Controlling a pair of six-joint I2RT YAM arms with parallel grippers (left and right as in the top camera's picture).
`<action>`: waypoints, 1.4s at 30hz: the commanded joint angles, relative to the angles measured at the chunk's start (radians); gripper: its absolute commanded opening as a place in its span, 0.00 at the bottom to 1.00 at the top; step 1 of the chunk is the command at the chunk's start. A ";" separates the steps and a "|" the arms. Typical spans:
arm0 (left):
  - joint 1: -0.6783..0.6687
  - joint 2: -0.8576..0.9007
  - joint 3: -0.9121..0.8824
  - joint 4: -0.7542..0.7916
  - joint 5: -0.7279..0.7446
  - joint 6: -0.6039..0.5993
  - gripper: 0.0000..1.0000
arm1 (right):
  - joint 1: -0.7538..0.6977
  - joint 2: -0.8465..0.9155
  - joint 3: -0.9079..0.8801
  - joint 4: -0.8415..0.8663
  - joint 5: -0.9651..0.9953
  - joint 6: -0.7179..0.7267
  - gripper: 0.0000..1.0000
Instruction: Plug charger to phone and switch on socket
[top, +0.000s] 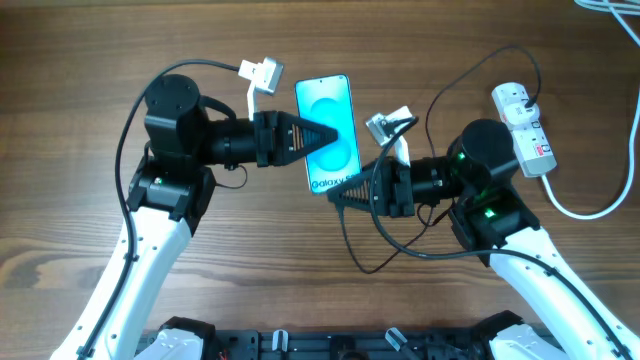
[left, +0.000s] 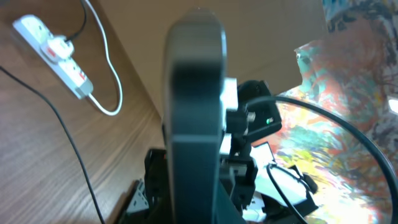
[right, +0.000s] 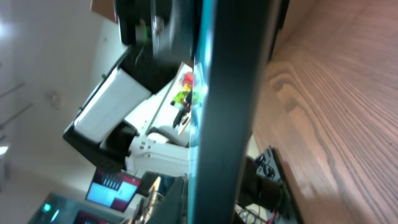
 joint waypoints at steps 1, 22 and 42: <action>-0.014 -0.003 -0.004 -0.002 0.087 0.007 0.04 | -0.014 0.022 0.019 0.028 0.091 0.006 1.00; -0.015 0.277 -0.004 -0.470 -0.555 0.333 0.04 | -0.170 0.023 0.128 -0.792 0.610 -0.596 0.99; -0.157 0.587 -0.004 -0.356 -0.979 0.289 0.04 | -0.215 0.075 0.373 -1.223 0.974 -0.741 1.00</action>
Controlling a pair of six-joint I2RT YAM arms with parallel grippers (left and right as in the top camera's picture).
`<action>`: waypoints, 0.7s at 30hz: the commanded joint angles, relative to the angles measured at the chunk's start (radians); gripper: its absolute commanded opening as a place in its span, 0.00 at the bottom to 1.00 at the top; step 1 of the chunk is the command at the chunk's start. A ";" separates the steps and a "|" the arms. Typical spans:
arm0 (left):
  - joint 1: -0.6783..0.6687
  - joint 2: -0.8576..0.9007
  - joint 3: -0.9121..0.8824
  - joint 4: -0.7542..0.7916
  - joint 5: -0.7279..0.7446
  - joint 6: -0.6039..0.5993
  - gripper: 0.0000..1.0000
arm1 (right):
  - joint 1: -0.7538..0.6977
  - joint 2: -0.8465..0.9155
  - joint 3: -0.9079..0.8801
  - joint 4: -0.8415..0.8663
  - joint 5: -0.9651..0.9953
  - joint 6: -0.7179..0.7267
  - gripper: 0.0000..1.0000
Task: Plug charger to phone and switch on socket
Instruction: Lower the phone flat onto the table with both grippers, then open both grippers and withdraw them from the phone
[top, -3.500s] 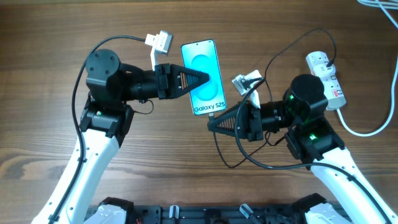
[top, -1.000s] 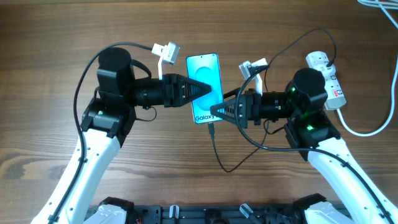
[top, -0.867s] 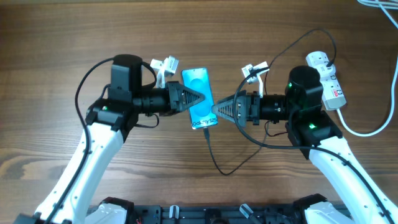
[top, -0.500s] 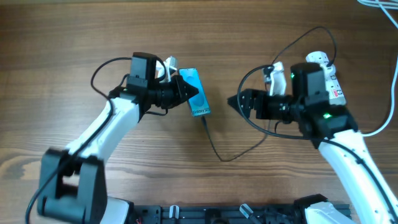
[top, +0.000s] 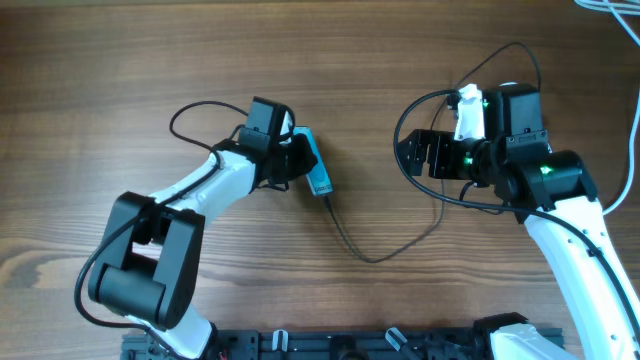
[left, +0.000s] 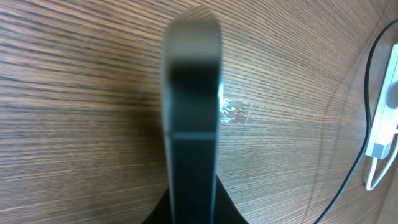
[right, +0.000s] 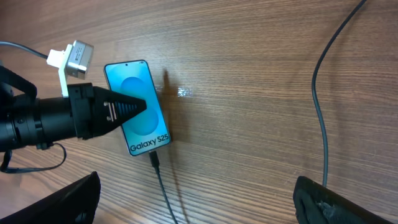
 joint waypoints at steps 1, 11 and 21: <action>-0.038 0.041 0.002 -0.010 -0.090 0.008 0.05 | -0.004 0.007 0.014 0.000 0.019 -0.020 1.00; -0.037 0.041 0.002 -0.014 -0.090 0.008 0.20 | -0.004 0.007 0.014 -0.002 0.019 -0.020 1.00; -0.037 0.041 0.002 -0.057 -0.090 0.008 0.28 | -0.004 0.007 0.015 -0.013 0.019 -0.020 1.00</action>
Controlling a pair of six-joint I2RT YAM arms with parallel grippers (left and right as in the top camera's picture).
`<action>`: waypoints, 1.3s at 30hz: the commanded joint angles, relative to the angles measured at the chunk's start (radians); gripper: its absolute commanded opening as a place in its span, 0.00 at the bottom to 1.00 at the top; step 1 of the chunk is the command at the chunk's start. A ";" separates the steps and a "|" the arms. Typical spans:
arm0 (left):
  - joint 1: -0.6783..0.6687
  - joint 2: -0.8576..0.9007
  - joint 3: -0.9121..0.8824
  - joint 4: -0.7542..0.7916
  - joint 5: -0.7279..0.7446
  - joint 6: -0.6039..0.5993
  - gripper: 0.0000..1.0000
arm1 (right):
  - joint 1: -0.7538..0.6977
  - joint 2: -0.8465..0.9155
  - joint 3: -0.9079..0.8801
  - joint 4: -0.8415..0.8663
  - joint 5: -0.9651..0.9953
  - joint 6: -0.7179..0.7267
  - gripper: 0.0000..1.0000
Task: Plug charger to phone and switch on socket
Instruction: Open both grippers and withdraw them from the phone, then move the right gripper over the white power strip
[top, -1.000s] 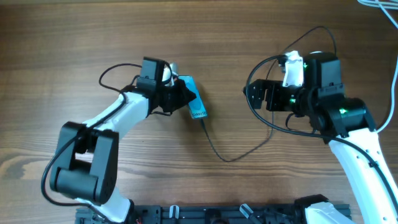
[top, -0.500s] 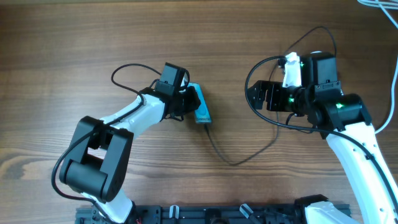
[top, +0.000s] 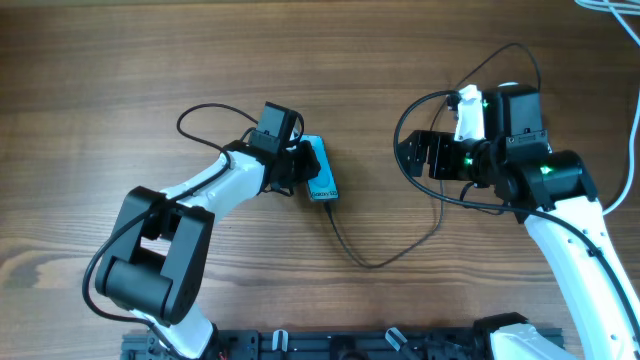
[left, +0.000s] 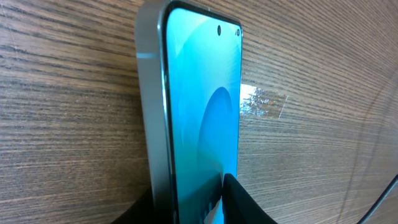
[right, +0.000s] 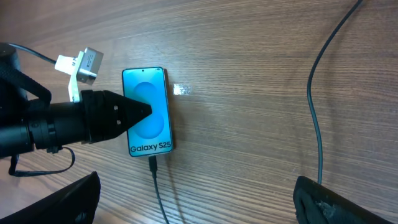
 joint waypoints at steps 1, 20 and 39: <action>-0.002 0.014 -0.005 -0.014 -0.018 0.012 0.32 | -0.004 0.007 0.014 -0.005 0.015 -0.020 0.99; 0.251 -0.012 0.098 -0.032 0.197 0.013 0.04 | -0.108 0.133 0.245 -0.239 0.211 -0.097 1.00; 0.345 -0.011 0.098 -0.140 0.136 0.015 1.00 | -0.389 0.488 0.218 -0.047 0.610 0.115 1.00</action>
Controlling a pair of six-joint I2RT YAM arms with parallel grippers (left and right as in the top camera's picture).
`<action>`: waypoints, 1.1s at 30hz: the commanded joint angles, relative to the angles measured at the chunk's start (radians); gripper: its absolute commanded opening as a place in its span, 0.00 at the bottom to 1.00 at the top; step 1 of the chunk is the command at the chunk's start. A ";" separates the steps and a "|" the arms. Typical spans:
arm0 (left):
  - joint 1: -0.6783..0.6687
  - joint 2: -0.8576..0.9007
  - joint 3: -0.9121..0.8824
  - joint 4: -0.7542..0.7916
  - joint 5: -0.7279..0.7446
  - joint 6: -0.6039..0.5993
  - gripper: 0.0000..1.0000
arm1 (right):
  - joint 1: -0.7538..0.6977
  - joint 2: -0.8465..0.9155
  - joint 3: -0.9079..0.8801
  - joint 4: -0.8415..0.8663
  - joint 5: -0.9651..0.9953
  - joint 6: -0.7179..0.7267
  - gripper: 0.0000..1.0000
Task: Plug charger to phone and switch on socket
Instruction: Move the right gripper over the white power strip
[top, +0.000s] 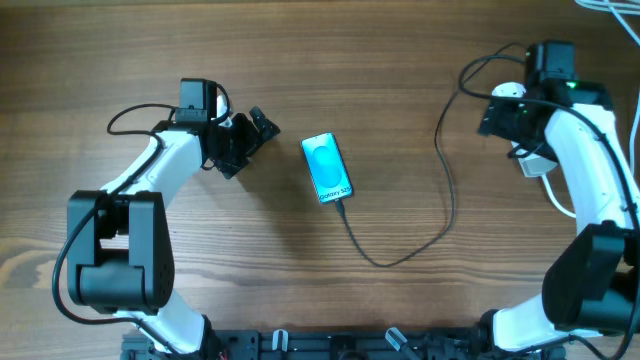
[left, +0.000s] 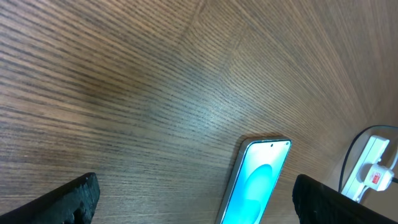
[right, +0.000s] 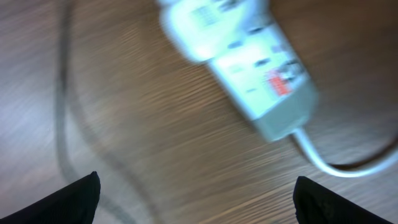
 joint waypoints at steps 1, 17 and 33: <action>0.005 -0.011 0.007 0.000 -0.010 0.008 1.00 | -0.095 0.034 -0.029 0.069 0.092 0.085 1.00; 0.005 -0.011 0.007 0.000 -0.010 0.008 1.00 | -0.245 0.253 -0.040 0.376 -0.024 0.111 1.00; 0.005 -0.011 0.007 0.000 -0.010 0.008 1.00 | -0.251 0.315 -0.040 0.393 -0.201 0.000 1.00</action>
